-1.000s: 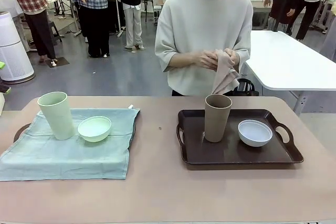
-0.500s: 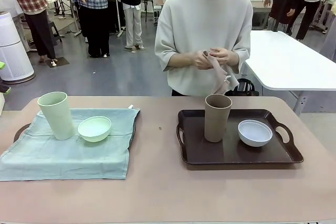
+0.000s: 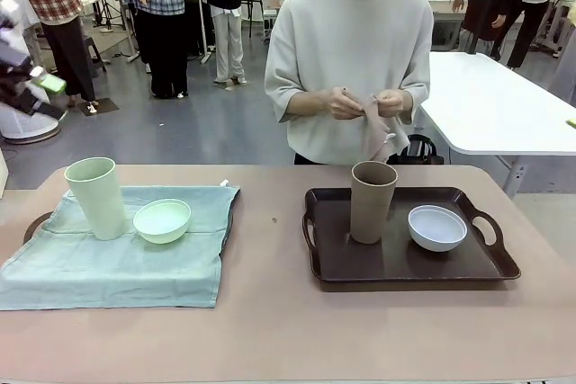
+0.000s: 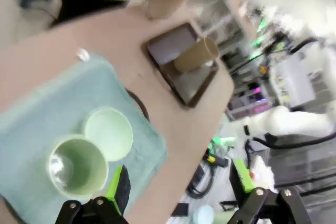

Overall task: Set up a tray with a mat and arrange the tableware.
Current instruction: Pick up the Picnic Bowl and Reusable plastic cup from the Handle tray in front of the human's position and hold them in the air.

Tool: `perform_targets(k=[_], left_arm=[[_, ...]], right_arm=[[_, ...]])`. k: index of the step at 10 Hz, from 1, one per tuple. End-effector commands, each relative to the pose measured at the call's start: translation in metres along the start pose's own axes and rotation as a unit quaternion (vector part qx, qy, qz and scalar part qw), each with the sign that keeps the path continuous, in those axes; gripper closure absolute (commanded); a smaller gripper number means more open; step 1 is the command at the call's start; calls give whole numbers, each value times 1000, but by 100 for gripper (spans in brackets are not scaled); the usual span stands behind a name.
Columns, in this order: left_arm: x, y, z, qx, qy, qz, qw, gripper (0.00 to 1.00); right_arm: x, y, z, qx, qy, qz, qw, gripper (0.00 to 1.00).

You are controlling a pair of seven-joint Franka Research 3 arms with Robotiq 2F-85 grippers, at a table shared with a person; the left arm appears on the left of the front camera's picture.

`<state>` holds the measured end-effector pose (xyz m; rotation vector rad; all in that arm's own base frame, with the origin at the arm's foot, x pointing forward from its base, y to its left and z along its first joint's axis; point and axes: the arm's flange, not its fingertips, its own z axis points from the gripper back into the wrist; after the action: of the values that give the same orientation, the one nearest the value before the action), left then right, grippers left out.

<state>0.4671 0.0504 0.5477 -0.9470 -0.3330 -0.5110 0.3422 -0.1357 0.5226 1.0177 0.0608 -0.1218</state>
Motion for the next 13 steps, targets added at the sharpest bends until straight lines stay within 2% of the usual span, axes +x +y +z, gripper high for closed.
perform_targets(k=[1,2,4,5,7,8,11,13], left_arm=[[18,-32,-30,70,38,-91,993,0],[27,-52,-54,82,85,-139,983,0],[36,-81,-118,70,221,-234,944,0],[41,-84,-148,68,260,-266,926,0],[40,-88,-204,93,294,-336,890,0],[35,-90,-227,88,306,-353,880,0],[26,-96,-280,43,299,-401,865,0],[18,-96,-282,17,292,-401,868,0]], right_arm=[[19,14,-22,-69,26,-44,996,3],[28,18,-38,-107,28,-63,992,3],[44,25,-71,-193,24,-101,976,3],[50,29,-81,-228,9,-118,966,3],[63,34,-101,-291,-40,-121,948,3],[70,32,-109,-322,-52,-109,939,3],[88,18,-125,-372,-104,-80,919,3],[91,20,-114,-356,-112,-87,924,3]])
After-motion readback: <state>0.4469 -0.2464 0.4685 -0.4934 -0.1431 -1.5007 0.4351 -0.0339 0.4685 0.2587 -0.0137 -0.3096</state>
